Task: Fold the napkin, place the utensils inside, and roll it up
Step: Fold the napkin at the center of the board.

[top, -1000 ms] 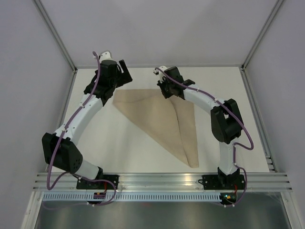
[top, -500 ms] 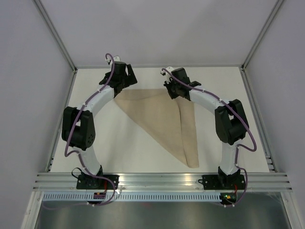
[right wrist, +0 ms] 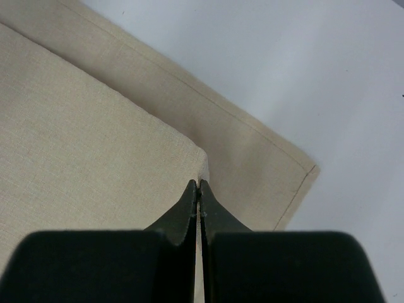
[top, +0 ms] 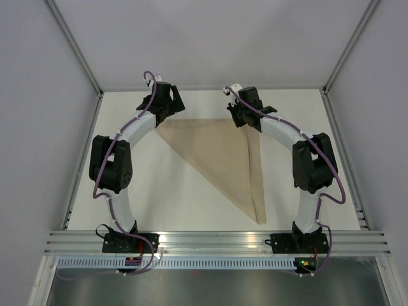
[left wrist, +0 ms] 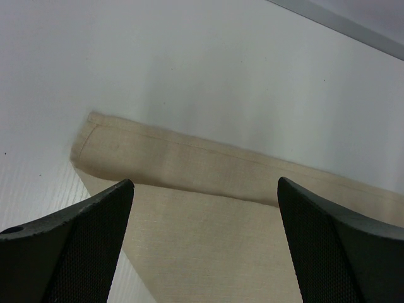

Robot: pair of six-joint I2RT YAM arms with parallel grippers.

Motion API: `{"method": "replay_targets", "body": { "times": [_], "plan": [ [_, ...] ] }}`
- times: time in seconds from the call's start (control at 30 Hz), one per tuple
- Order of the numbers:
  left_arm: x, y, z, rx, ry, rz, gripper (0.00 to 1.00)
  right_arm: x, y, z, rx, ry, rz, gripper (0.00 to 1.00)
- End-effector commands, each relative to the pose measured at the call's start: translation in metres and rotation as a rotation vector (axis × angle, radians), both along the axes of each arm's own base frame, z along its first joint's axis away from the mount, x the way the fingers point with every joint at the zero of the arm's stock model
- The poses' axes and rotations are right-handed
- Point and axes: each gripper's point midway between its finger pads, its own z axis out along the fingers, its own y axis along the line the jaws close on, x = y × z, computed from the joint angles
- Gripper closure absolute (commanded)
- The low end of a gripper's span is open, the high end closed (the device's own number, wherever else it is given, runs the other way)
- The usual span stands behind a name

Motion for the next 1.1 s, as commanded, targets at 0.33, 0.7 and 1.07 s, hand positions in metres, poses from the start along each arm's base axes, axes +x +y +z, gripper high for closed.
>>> {"method": "replay_targets", "body": {
  "times": [0.33,0.7,1.07],
  "plan": [
    [0.018,-0.004,0.017,-0.053,-0.065,0.015,0.02,0.022,-0.016,0.025,0.006,-0.091,-0.023,1.0],
    [0.015,-0.003,0.008,-0.05,-0.044,0.017,0.02,0.033,-0.026,0.022,-0.006,-0.1,-0.044,0.99],
    [0.014,-0.003,0.003,-0.05,-0.036,0.019,0.02,0.039,-0.036,0.019,-0.011,-0.1,-0.063,1.0]
  ]
}}
